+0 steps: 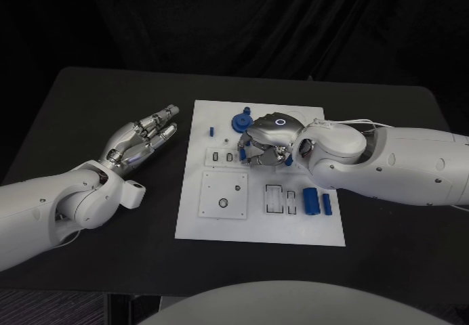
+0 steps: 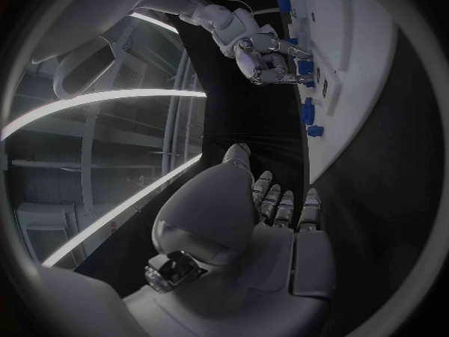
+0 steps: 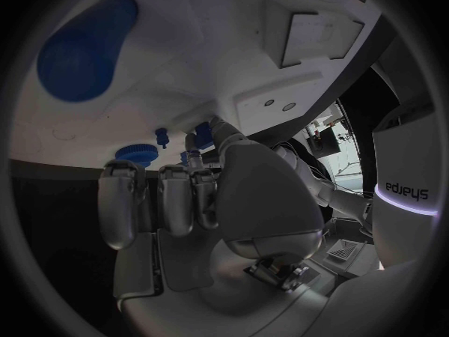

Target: Assemble the parts on the task board

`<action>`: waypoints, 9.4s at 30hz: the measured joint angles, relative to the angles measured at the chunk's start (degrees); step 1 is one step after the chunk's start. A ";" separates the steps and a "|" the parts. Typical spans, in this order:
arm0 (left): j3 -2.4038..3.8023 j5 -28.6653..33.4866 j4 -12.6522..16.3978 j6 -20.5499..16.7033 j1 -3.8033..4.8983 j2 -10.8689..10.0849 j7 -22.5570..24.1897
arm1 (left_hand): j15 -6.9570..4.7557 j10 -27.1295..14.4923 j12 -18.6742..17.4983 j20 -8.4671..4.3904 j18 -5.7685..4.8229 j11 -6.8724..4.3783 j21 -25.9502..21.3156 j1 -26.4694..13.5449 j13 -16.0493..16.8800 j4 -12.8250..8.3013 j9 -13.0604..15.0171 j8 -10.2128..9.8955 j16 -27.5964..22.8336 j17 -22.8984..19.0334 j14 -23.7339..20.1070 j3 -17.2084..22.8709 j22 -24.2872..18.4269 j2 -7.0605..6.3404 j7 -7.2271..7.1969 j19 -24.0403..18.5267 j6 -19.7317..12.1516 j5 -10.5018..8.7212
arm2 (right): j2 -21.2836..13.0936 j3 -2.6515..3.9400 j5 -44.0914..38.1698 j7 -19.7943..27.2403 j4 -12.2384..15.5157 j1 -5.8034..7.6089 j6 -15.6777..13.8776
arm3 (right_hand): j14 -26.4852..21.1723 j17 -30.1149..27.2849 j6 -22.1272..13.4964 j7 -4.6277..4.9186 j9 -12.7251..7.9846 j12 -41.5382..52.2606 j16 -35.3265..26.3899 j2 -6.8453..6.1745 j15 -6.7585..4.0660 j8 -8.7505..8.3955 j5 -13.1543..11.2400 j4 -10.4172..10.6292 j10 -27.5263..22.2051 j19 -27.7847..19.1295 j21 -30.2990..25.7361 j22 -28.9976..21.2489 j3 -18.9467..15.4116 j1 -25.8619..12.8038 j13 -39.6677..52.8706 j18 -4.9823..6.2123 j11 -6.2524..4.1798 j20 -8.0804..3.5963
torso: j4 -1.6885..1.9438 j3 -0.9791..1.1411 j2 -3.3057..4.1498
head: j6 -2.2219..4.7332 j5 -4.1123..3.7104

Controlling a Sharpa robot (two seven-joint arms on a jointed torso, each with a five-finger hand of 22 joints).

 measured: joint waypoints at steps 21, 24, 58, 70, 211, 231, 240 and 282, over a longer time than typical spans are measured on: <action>0.00 0.01 -0.18 -0.01 0.00 -0.08 0.00 | 0.00 -0.21 0.00 0.14 0.00 0.21 0.00 0.00 0.00 0.17 0.00 0.00 0.00 0.03 0.00 0.16 0.00 0.00 0.00 0.14 0.00 0.00 | -0.86 0.02 -0.01 0.27 0.71 -0.01 -0.79 | 0.00 0.00 -11.02 -0.41 -4.60 0.00 -0.22 -4.10 0.00 -1.46 -6.64 4.97 0.00 0.21 -0.58 0.00 -2.24 -2.47 0.03 0.53 0.00 0.21 | -0.01 -0.02 0.00 | 0.00 0.22; 0.00 0.01 -0.06 -0.06 0.00 -0.15 0.00 | 0.00 -0.21 0.00 0.21 0.00 0.21 0.00 0.00 0.00 0.48 0.00 0.00 0.00 0.03 0.00 0.47 0.00 0.00 0.00 0.21 0.00 0.00 | -1.42 0.08 0.04 0.52 1.45 -0.01 -1.93 | 0.00 0.00 -12.82 -0.70 -5.50 0.00 -0.43 -7.15 0.00 -1.46 -6.64 7.51 0.00 0.21 -0.86 0.00 -3.37 -3.73 0.04 0.52 -0.01 0.21 | -0.01 -0.02 0.00 | 0.00 0.43; 0.02 4.93 -2.06 -2.49 6.62 3.75 0.01 | 6.10 10.37 6.40 7.22 0.95 5.58 10.06 -9.83 1.46 1.05 0.94 1.83 4.16 3.42 14.85 -4.21 4.84 3.34 2.75 14.54 9.98 -14.03 | -11.52 0.02 12.68 14.49 -0.42 3.26 -20.30 | -0.01 0.00 -6.99 -0.52 -6.89 0.00 0.94 0.52 -0.01 1.17 -6.64 7.28 0.01 0.01 0.77 -0.01 -6.14 -10.34 0.02 0.49 -0.01 0.00 | -0.08 0.77 -2.68 | 3.40 3.86; 0.00 -4.65 -9.66 -1.95 8.35 9.88 -0.32 | 5.27 40.07 26.78 5.28 0.39 7.58 26.39 -10.90 6.50 0.99 2.22 5.34 27.87 13.86 50.51 -3.61 10.58 4.10 6.30 45.34 26.03 -16.50 | -11.10 -0.06 14.14 16.51 -3.38 2.29 -21.79 | -0.01 0.00 -5.04 0.08 -7.30 0.00 0.93 3.47 -0.01 1.40 -5.66 7.12 0.01 0.01 0.77 -0.01 -5.66 -7.67 0.01 0.49 -0.01 0.00 | -0.21 1.65 -4.49 | 3.65 4.14; 0.02 -46.89 -15.27 14.93 8.01 29.43 -66.98 | -6.44 78.98 71.25 -6.56 -5.34 -4.12 81.41 -19.91 65.36 -0.04 32.64 14.16 89.65 74.85 84.03 10.70 74.80 -6.03 -1.84 80.04 41.55 -17.72 | -12.04 -0.09 14.71 12.68 -3.75 2.12 -17.40 | -0.12 0.00 2.76 0.58 -8.17 0.00 0.50 5.32 1.13 2.70 1.82 6.57 0.00 0.20 -0.12 0.00 -5.91 -0.07 0.04 0.47 1.21 1.02 | -4.83 7.00 -10.32 | 0.02 6.16; 0.02 -46.91 -16.08 15.23 7.58 30.08 -67.06 | -6.44 79.00 71.25 -6.55 -5.33 -4.13 81.42 -19.27 65.36 -0.70 33.05 13.88 89.64 74.85 84.03 11.62 74.80 -6.20 -1.84 80.04 41.55 -17.81 | -12.20 -0.09 14.72 12.68 -3.74 2.12 -16.65 | -0.12 0.00 2.75 0.58 -8.20 0.00 0.26 5.32 1.13 2.48 1.81 6.57 -0.21 0.20 -0.42 -0.01 -5.91 -0.07 0.03 0.48 1.42 1.02 | -4.94 7.08 -10.26 | 0.02 6.09; 0.03 -46.92 -16.82 15.80 7.54 30.67 -67.11 | -6.44 79.00 71.25 -6.55 -5.33 -4.14 81.14 -18.84 65.36 -1.17 33.26 13.66 89.65 74.85 84.03 12.09 74.80 -6.17 -1.84 80.04 41.55 -17.53 | -12.18 -0.09 14.72 12.66 -3.76 2.12 -16.09 | -0.12 0.00 2.96 0.79 -8.28 0.00 0.26 5.70 1.13 2.48 2.32 6.57 -0.21 0.20 -0.41 -0.01 -5.91 0.31 0.02 0.48 1.42 1.02 | -4.88 7.06 -10.27 | 0.02 5.60; 0.05 -46.91 -17.67 18.06 7.23 31.38 -67.20 | -6.44 79.00 71.25 -6.76 -5.33 -4.13 80.91 -17.32 65.32 -3.23 34.85 12.52 89.64 74.85 84.02 15.60 74.80 -7.23 -1.82 79.83 41.96 -13.02 | -11.80 -0.09 14.73 12.28 -3.74 2.10 -13.35 | 0.04 0.00 3.37 0.79 -8.92 0.00 -0.27 5.70 1.28 1.42 9.40 5.14 -0.06 -0.01 -1.23 -0.01 -4.48 3.47 0.01 0.48 1.56 1.23 | -4.89 7.11 -10.21 | 0.02 5.47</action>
